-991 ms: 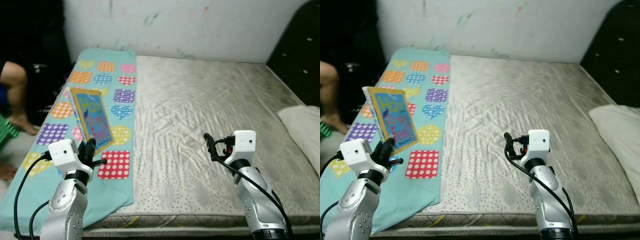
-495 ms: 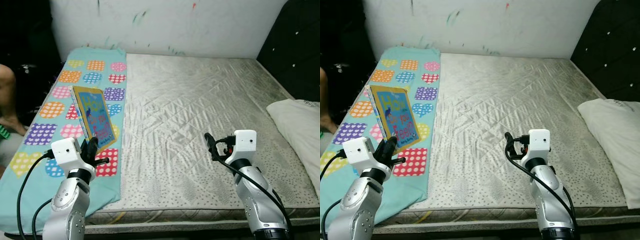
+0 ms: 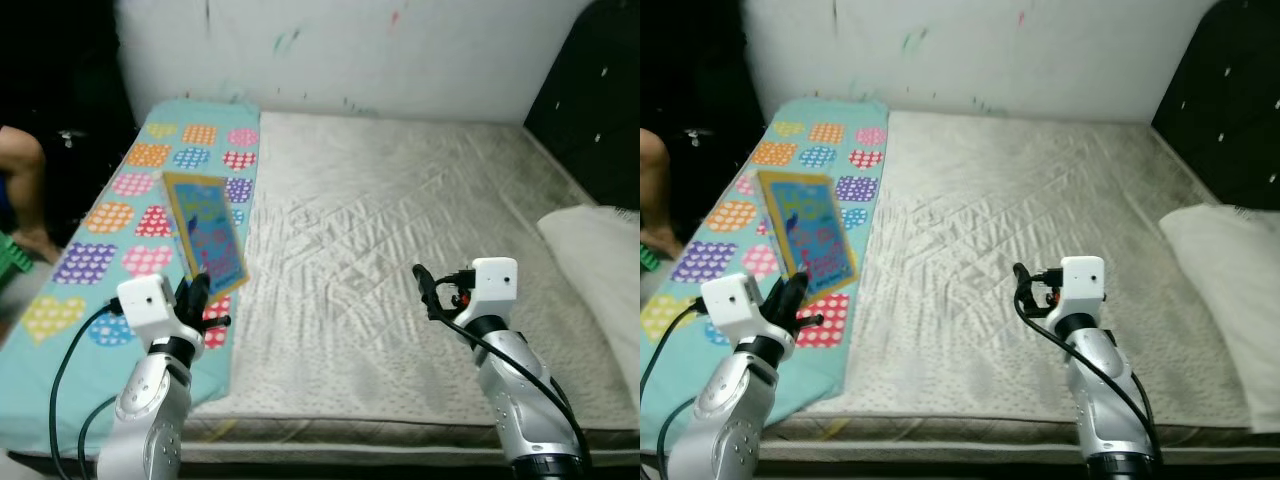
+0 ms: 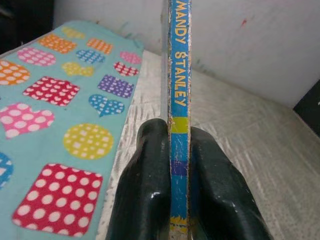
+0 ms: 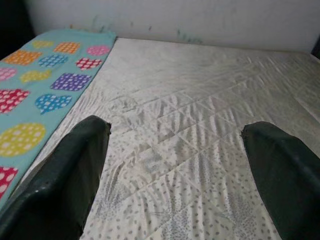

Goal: Clean up the room

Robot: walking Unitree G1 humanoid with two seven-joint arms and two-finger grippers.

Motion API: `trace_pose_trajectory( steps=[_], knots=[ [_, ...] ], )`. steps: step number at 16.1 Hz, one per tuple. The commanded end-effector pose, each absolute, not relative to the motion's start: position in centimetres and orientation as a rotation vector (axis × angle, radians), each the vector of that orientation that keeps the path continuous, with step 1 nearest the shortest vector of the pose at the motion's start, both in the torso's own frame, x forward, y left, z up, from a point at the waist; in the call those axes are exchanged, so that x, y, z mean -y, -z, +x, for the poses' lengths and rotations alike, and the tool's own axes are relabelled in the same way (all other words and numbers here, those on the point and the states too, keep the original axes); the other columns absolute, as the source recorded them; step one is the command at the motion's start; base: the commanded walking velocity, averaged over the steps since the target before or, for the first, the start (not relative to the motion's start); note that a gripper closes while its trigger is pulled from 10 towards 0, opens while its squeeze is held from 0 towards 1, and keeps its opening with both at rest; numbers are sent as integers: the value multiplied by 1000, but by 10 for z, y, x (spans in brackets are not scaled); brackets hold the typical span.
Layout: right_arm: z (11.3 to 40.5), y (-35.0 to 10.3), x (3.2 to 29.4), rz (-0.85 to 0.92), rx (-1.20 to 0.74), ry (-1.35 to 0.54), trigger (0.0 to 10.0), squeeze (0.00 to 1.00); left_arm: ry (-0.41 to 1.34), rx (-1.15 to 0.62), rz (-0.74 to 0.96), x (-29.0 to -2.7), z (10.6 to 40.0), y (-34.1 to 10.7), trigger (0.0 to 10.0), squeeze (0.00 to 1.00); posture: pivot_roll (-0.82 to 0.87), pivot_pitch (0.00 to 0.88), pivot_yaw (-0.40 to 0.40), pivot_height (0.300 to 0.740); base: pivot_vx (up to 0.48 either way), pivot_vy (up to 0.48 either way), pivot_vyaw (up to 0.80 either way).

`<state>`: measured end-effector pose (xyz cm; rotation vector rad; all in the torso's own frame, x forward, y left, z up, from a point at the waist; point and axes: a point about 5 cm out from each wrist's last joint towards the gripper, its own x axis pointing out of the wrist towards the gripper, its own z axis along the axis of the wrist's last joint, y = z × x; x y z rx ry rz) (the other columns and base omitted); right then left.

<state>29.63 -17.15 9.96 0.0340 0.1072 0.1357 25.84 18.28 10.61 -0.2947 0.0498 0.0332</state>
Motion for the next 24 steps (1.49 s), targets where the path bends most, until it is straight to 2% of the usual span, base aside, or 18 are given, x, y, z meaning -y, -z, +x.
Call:
trace_pose_trajectory(
  steps=[1,12,24],
  knots=[
    [297,-101,177,21,-101,-117,10000,0,-36,-11,-293,-183,260,-114,10000,0,-42,0,-40,740,0,-480,0],
    [297,-101,177,19,-96,-117,10000,0,-29,-7,-295,-182,262,-115,10000,0,-45,0,-36,740,0,-470,0],
    [298,-101,176,19,-94,-115,10000,0,65,58,-323,-176,261,-123,10000,0,-46,0,-34,740,21,0,0]
  ],
)
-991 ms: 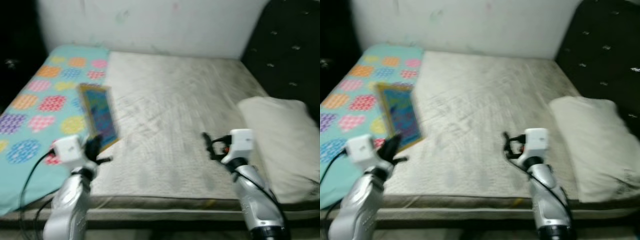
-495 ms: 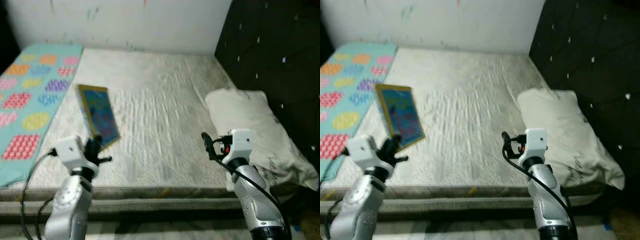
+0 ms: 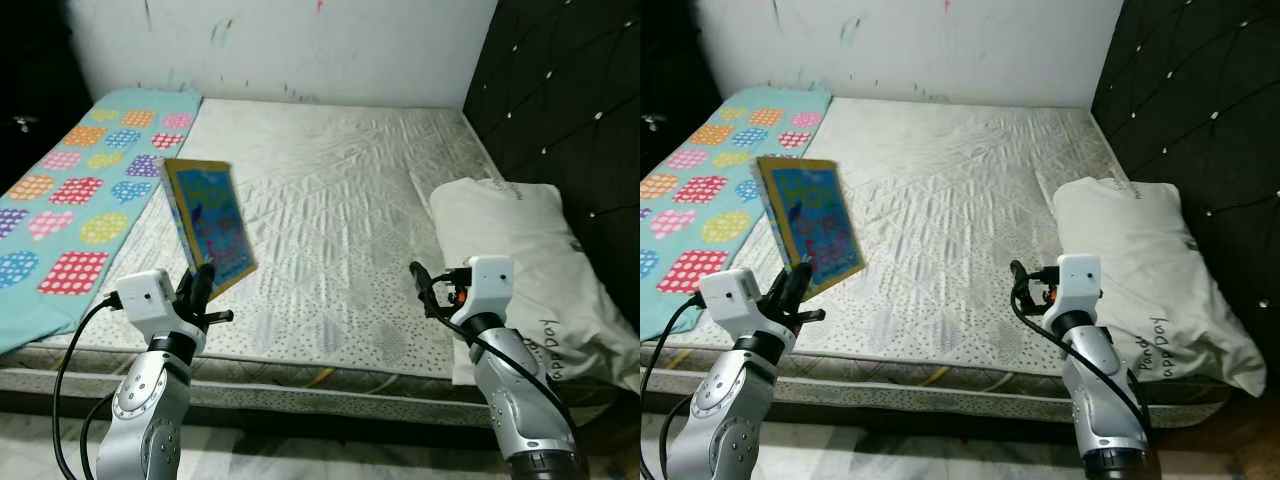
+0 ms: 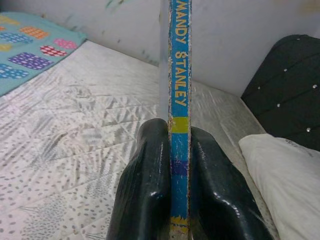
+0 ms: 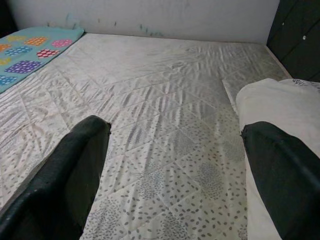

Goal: Clean up the room

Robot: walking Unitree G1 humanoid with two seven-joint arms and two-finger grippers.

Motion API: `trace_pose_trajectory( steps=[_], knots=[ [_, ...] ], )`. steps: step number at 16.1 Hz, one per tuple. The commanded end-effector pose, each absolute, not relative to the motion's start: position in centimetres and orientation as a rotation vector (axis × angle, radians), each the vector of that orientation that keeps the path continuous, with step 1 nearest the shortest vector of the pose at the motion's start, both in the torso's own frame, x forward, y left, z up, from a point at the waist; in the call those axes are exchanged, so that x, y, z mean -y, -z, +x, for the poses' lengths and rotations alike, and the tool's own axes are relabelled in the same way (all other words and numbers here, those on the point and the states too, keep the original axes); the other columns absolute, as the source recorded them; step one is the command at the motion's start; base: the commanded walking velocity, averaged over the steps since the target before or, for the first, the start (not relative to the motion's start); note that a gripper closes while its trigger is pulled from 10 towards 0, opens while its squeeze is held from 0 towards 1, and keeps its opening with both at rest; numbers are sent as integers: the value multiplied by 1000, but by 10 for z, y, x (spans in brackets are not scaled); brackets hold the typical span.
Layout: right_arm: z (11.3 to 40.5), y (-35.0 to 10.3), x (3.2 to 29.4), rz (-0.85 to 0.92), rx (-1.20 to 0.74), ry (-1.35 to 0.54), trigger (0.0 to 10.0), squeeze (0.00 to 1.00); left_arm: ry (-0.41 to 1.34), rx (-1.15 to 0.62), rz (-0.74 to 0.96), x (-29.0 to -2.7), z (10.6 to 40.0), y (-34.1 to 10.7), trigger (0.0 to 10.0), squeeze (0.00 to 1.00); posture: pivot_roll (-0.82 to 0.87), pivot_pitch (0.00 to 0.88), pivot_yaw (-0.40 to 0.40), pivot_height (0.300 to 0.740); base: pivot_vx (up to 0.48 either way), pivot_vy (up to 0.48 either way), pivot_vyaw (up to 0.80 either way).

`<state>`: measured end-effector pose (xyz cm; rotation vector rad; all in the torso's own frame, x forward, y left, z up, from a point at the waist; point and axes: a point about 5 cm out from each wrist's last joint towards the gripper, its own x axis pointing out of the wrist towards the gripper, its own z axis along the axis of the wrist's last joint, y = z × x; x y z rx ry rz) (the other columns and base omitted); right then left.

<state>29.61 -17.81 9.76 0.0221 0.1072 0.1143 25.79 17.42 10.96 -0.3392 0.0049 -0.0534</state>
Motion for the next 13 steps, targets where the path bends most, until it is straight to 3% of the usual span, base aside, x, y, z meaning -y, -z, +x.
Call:
trace_pose_trajectory(
  steps=[1,13],
  knots=[
    [298,-101,176,20,-93,-115,10000,0,69,60,-325,-176,261,-123,10000,0,-46,0,-33,740,266,0,0],
    [299,-102,176,22,-85,-108,10000,0,72,55,-338,-175,262,-123,10000,0,-45,0,-29,740,344,0,0]
  ],
)
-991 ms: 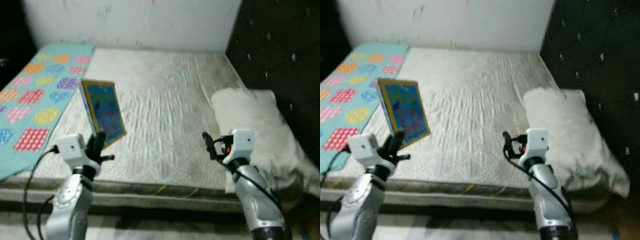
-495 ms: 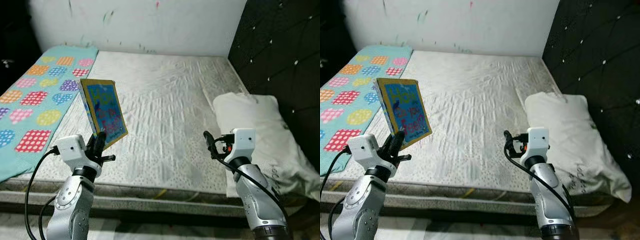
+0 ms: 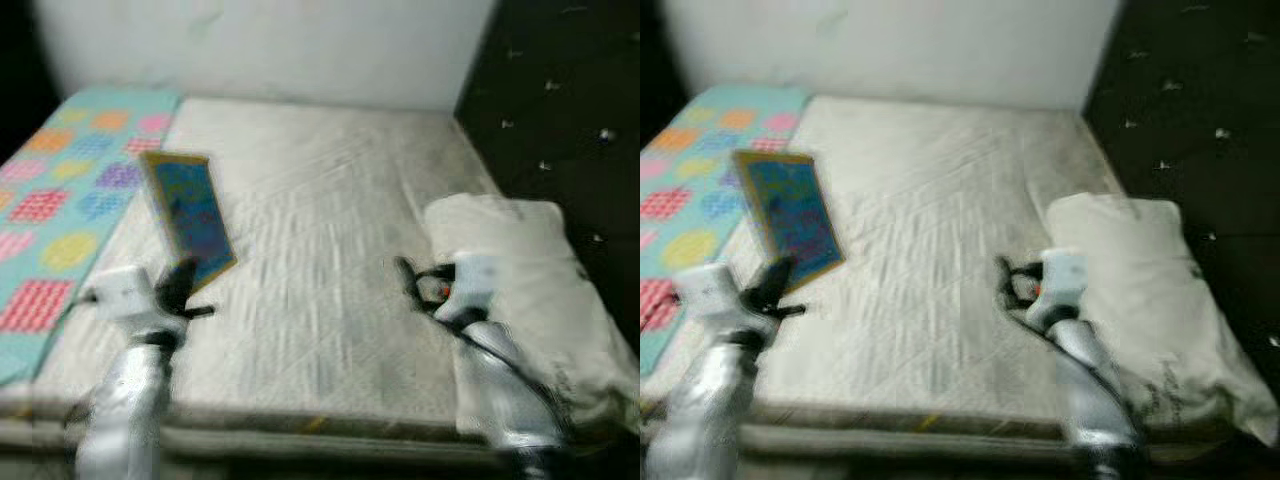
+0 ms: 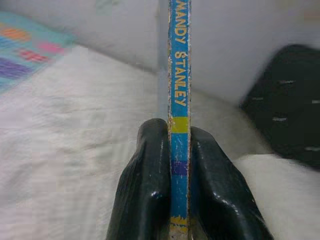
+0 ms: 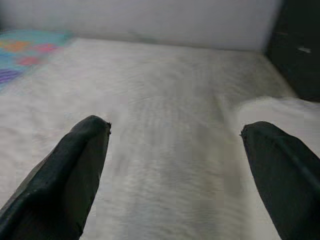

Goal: Clean up the room

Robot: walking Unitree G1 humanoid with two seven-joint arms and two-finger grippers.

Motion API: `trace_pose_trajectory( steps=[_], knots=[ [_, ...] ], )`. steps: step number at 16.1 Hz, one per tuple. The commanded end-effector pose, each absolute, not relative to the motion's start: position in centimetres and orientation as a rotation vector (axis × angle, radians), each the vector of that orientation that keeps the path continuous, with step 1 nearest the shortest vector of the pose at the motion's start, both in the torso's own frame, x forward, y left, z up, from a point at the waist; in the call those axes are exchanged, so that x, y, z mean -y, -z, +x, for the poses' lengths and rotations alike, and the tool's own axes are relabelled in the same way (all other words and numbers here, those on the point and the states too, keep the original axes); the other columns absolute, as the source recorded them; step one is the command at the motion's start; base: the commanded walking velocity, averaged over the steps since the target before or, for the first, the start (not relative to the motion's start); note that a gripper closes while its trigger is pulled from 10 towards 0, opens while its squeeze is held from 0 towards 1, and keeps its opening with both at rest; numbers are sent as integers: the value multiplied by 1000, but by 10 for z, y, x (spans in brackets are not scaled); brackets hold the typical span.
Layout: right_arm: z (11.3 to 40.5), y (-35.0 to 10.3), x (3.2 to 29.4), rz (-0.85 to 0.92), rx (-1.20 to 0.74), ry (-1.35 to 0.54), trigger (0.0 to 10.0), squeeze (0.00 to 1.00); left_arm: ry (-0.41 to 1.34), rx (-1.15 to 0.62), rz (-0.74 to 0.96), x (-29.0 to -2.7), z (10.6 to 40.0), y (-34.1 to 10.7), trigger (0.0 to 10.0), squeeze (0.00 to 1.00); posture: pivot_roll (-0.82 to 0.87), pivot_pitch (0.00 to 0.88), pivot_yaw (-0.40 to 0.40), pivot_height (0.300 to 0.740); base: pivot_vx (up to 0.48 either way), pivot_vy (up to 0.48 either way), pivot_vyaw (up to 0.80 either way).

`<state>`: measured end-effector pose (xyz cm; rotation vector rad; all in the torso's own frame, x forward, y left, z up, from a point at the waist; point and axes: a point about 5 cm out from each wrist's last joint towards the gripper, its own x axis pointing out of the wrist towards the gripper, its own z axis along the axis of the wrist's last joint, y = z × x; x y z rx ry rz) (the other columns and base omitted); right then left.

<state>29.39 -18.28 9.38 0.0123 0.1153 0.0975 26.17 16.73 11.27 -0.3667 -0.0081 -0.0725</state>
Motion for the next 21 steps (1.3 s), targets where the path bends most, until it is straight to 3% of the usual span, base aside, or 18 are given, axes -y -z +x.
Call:
trace_pose_trajectory(
  steps=[1,10,21],
  knots=[
    [299,-102,176,21,-85,-109,10000,0,72,53,-337,-174,262,-123,10000,0,-45,0,-29,740,259,0,0],
    [299,-101,176,15,-86,-113,10000,0,25,31,-315,-174,263,-121,10000,0,-41,0,-32,740,0,0,0],
    [301,-102,175,21,-86,-115,10000,0,23,33,-326,-173,264,-121,10000,0,-42,0,-35,740,0,-328,0]
  ],
)
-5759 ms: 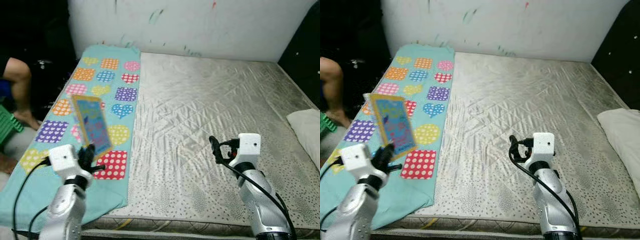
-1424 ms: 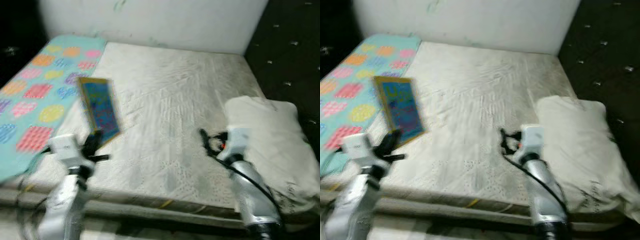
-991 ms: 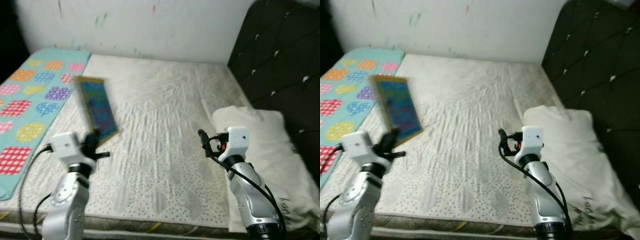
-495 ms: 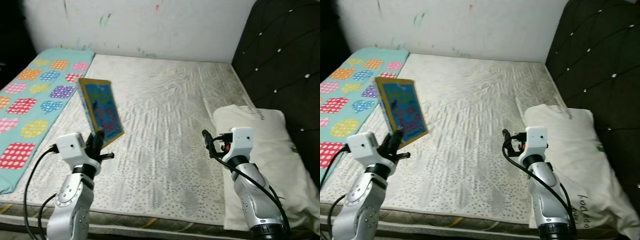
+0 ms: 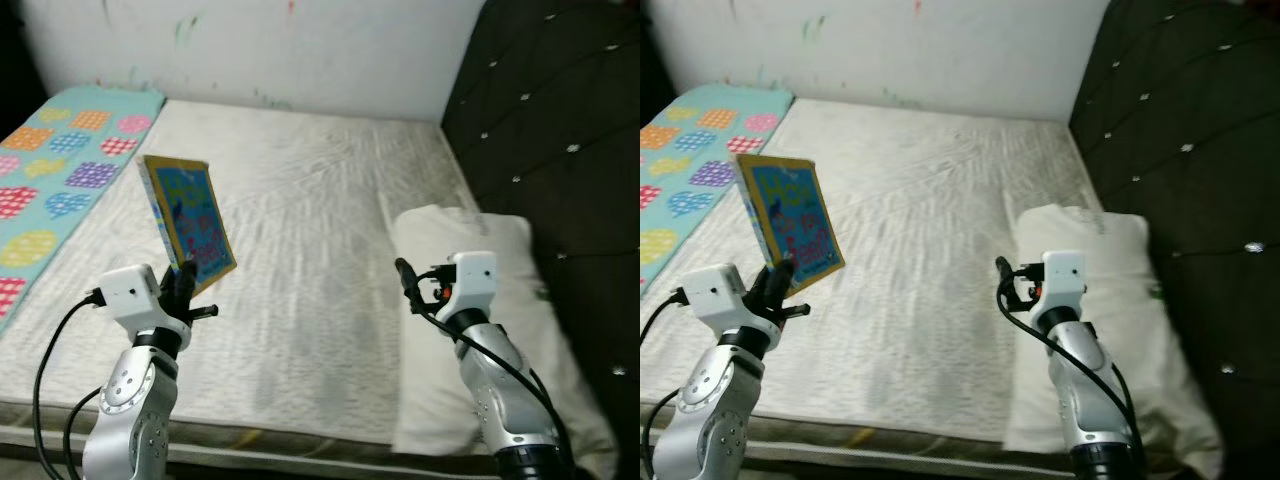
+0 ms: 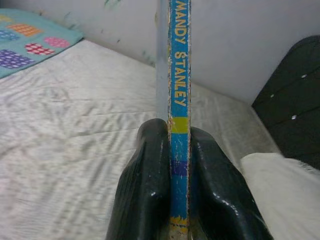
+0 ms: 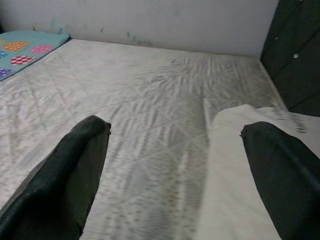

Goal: Clean up the room

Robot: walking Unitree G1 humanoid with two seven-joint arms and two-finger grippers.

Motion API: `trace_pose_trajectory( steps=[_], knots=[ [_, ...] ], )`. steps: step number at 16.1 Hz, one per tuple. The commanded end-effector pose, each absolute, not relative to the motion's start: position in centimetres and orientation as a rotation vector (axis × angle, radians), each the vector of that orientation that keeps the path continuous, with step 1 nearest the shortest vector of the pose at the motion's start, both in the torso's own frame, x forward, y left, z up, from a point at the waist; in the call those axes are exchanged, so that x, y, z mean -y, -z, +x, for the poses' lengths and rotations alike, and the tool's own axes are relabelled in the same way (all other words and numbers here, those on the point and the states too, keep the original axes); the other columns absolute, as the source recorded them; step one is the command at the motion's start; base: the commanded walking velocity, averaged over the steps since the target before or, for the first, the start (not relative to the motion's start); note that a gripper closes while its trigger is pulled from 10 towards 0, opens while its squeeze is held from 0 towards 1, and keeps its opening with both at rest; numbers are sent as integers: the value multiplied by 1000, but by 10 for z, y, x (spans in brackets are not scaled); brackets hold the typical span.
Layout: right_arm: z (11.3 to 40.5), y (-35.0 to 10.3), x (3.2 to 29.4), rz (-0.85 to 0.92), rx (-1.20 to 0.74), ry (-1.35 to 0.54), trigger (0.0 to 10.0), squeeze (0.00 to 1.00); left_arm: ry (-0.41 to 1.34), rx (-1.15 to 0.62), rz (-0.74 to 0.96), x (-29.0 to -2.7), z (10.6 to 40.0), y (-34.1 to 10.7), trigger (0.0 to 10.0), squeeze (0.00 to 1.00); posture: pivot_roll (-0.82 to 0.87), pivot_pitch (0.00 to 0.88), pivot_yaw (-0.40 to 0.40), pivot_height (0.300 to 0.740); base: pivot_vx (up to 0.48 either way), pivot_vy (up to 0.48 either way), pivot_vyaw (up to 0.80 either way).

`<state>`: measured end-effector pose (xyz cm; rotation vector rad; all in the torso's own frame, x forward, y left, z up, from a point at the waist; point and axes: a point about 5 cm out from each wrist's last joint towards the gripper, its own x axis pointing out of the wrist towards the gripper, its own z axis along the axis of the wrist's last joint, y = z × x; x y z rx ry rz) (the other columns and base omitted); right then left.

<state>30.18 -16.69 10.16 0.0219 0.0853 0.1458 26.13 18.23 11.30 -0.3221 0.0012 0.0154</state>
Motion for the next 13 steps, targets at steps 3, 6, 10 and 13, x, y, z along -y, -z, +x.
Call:
trace_pose_trajectory(
  steps=[3,6,10,13],
  knots=[
    [300,-101,176,22,-86,-113,10000,0,18,34,-329,-174,264,-122,10000,0,-43,0,-33,740,0,0,0],
    [301,-101,176,22,-86,-111,10000,0,14,34,-331,-174,264,-122,10000,0,-42,0,-33,740,0,0,0],
    [301,-101,176,22,-85,-112,10000,0,13,34,-330,-174,265,-122,10000,0,-42,0,-34,740,0,0,0],
    [301,-101,176,23,-87,-114,10000,0,8,34,-327,-174,265,-121,10000,0,-44,0,-36,740,0,0,0]
  ],
)
